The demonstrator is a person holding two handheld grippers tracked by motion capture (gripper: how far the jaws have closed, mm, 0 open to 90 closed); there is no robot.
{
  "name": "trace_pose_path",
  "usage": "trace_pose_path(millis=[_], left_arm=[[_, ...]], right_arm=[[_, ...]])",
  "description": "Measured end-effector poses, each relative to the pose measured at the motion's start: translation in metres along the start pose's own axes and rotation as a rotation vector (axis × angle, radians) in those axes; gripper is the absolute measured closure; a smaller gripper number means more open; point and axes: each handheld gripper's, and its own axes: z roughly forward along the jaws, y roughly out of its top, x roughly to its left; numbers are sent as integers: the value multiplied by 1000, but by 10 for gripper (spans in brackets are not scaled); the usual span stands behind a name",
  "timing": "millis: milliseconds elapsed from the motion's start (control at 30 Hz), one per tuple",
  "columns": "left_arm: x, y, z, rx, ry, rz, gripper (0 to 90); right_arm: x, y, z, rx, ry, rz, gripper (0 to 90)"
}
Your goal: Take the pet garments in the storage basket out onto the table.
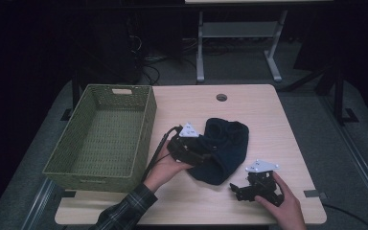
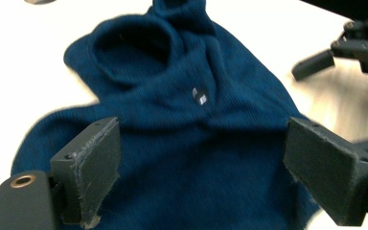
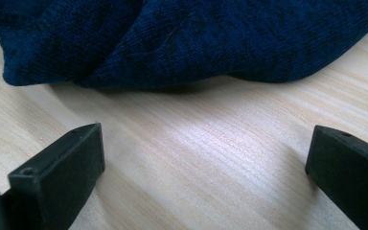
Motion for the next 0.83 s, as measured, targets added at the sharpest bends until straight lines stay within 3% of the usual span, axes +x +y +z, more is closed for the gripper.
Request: trace_pose_path(millis=[167,600,833], left_arm=[[-10,-21,-9,15,18,-5,129],[-35,-76,-23,123,84,-9,128],[-37,-89,-18,170,128,11,128]], right_arm=[[0,0,0,0,0,0,0],[0,0,0,0,0,0,0],[0,0,-1,3,-5,1,0]])
